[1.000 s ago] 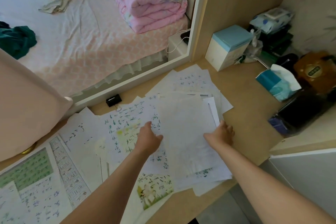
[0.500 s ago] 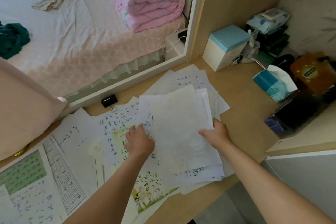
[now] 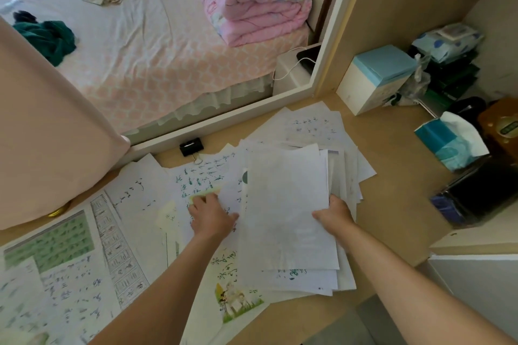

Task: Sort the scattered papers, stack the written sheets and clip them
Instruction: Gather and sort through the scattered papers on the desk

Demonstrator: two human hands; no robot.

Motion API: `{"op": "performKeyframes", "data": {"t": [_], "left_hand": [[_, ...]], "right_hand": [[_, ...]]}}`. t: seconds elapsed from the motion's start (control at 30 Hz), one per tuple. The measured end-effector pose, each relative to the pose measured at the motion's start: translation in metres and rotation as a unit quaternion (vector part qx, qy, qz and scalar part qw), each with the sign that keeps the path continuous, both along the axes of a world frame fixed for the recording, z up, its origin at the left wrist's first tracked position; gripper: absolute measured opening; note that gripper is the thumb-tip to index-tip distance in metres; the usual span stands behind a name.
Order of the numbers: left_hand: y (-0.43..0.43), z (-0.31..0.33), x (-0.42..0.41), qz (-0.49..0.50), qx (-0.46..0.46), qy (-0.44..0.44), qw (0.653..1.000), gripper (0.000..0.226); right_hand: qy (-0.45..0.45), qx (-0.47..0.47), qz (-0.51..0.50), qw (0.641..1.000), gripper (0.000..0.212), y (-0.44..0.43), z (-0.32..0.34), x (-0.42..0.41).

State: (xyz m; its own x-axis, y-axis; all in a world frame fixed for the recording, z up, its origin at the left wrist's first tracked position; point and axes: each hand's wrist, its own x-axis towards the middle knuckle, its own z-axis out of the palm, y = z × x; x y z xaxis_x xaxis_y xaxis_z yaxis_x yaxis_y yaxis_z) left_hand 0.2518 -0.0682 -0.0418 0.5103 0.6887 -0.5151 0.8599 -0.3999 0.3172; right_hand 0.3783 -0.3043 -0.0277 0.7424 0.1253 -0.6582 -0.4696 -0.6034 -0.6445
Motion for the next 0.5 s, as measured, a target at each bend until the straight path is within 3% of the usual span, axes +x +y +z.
{"op": "performKeyframes", "data": {"t": [0.1, 0.2, 0.3, 0.43, 0.5], "left_hand": [[0.007, 0.002, 0.000, 0.080, -0.083, -0.055, 0.992, 0.072], [0.014, 0.004, -0.005, 0.104, -0.158, -0.084, 0.978, 0.044], [0.019, 0.005, -0.019, 0.098, -0.140, -0.107, 0.979, 0.020], [0.045, 0.014, -0.052, 0.213, -0.058, -0.173, 0.960, 0.012], [0.062, 0.021, -0.071, 0.237, -0.080, -0.232, 0.940, 0.011]], "right_hand": [[0.008, 0.003, 0.003, 1.000, 0.034, 0.016, -0.006, -0.007], [-0.012, 0.004, 0.002, 1.000, 0.035, 0.029, -0.011, -0.013], [-0.042, -0.014, -0.010, 0.999, 0.029, 0.033, -0.012, -0.014], [-0.072, -0.046, -0.009, 0.996, 0.030, 0.031, -0.015, -0.014], [-0.061, -0.067, 0.007, 0.996, 0.041, 0.040, -0.013, -0.019]]}}
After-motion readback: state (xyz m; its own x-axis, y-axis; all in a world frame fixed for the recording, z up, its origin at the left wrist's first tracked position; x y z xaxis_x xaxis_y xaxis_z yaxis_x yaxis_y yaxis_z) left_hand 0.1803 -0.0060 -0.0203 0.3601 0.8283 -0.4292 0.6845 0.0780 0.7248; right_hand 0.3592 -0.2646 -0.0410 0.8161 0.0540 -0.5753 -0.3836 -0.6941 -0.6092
